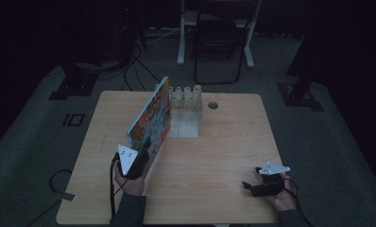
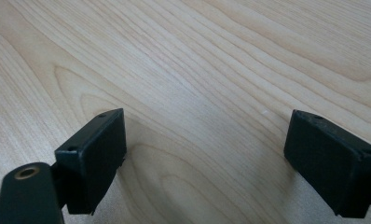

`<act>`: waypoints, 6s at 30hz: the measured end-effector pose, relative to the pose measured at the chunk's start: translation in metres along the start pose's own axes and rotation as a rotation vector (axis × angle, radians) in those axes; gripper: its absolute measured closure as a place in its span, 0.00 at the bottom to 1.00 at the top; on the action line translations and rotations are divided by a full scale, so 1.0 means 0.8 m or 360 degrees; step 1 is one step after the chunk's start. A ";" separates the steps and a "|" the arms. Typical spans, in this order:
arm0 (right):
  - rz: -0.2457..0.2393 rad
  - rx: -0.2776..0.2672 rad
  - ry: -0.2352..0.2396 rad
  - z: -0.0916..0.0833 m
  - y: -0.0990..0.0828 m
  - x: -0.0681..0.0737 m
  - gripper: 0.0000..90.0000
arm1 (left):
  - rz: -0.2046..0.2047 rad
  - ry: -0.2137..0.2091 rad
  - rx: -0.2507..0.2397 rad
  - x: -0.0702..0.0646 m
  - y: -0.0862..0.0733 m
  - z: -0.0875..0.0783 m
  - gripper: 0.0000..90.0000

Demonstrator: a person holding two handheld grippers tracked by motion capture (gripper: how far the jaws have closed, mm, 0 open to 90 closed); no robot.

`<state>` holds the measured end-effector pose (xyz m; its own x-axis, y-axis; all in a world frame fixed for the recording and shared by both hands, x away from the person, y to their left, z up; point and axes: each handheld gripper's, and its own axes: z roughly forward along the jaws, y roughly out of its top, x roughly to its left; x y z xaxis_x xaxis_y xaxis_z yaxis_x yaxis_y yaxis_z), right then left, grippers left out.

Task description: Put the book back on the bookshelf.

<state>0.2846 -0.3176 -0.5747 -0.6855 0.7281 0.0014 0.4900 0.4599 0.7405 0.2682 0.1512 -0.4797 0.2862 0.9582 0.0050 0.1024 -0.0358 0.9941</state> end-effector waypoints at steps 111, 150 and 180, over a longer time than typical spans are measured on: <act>-0.0003 0.0000 0.0002 0.000 0.000 0.000 0.14 | 0.0056 0.0291 -0.0031 -0.016 -0.013 0.090 0.90; -0.0003 0.0000 0.0002 0.000 0.000 0.000 0.13 | 0.0048 0.0273 -0.0052 -0.014 -0.021 0.093 0.90; -0.0004 0.0000 0.0002 0.000 0.000 0.000 0.13 | -0.0024 0.0264 -0.0038 -0.008 -0.032 0.085 0.90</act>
<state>0.2850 -0.3177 -0.5747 -0.6873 0.7263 0.0002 0.4882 0.4618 0.7405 0.3284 0.1267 -0.5128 0.1236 0.9923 0.0062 0.0824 -0.0165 0.9965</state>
